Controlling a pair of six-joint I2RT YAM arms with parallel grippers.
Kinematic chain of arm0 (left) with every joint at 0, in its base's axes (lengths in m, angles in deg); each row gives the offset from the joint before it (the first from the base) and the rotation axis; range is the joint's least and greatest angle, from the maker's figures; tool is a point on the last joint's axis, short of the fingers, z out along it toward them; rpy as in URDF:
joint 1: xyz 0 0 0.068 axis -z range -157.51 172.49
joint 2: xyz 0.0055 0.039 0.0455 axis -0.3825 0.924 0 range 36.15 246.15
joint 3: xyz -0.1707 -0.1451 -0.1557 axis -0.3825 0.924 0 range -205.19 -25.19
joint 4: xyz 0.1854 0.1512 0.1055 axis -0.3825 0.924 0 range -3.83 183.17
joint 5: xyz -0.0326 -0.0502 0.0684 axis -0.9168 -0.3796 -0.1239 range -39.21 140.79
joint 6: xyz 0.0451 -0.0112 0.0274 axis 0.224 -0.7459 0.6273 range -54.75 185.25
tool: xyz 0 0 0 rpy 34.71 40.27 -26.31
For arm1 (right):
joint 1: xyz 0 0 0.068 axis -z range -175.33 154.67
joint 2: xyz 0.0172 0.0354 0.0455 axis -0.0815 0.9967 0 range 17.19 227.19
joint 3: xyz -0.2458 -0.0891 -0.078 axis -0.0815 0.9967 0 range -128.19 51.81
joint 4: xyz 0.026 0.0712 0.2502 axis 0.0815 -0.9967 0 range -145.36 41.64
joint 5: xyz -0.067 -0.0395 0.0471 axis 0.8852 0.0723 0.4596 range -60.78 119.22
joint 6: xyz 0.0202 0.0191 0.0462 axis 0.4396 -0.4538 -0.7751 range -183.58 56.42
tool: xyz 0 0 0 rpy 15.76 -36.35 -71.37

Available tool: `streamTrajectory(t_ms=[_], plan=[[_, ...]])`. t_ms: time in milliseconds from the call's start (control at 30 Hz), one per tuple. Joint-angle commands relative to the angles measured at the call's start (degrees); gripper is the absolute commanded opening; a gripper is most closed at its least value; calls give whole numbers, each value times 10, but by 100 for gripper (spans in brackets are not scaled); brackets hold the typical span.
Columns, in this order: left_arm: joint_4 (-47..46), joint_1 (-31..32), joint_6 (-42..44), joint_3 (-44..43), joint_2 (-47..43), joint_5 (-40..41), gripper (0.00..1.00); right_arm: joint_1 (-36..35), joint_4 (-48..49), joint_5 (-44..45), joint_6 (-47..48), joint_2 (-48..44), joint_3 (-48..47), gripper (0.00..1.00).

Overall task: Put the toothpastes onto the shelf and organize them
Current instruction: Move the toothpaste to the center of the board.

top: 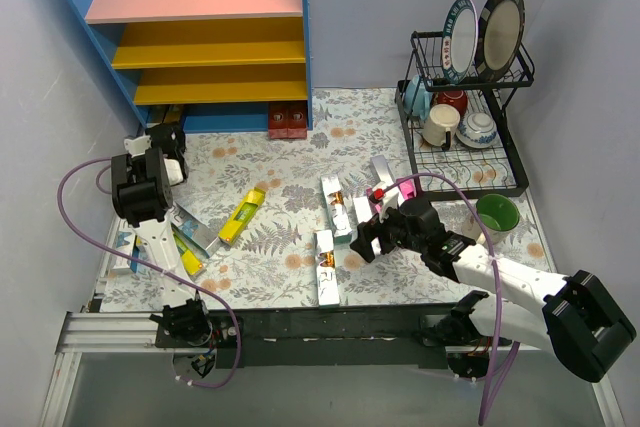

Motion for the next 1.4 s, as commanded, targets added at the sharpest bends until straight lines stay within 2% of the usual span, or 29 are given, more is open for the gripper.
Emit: streamTrajectory(t_ms=[0, 133, 400, 533, 667, 800, 900, 1000, 1033, 1100, 1133, 1167, 1233, 1267, 1300, 1367], plan=[[-2, 4, -73, -24, -7, 13, 48, -3, -8, 12, 5, 4, -6, 96], [-12, 4, -56, -33, -8, -3, 58, -3, -6, 13, 6, 5, -5, 96], [-18, 5, -42, 5, -51, -19, 71, -3, -30, 13, 11, 5, -23, 95], [-7, 5, -8, 44, -106, -24, 85, -3, -56, 9, 6, -1, -51, 95], [42, 5, 39, 72, -179, -47, 98, -3, -83, 18, -10, -17, -71, 95], [116, 6, 106, 89, -282, -106, 98, -3, -119, 37, -26, -39, -95, 96], [209, 11, 187, 88, -340, -136, 98, -3, -147, 46, -43, -53, -109, 98], [303, 47, 288, 87, -421, -140, 98, -2, -157, 62, -60, -73, -110, 99], [349, 81, 311, 91, -460, -124, 98, -3, -158, 72, -74, -78, -110, 98], [382, 122, 382, 99, -495, -104, 98, -3, -160, 80, -88, -89, -110, 98], [420, 173, 402, 107, -528, -90, 98, -3, -163, 86, -99, -91, -110, 99], [436, 195, 429, 121, -544, -82, 98, -3, -165, 86, -104, -94, -110, 98], [490, 263, 445, 137, -574, -71, 98, -3, -176, 106, -117, -103, -113, 99], [510, 289, 447, 151, -599, -47, 98, -3, -179, 112, -122, -106, -112, 99], [527, 350, 449, 158, -610, -34, 98, -2, -182, 117, -127, -114, -111, 98], [573, 420, 442, 174, -639, 27, 98, -2, -192, 137, -143, -125, -103, 99]])
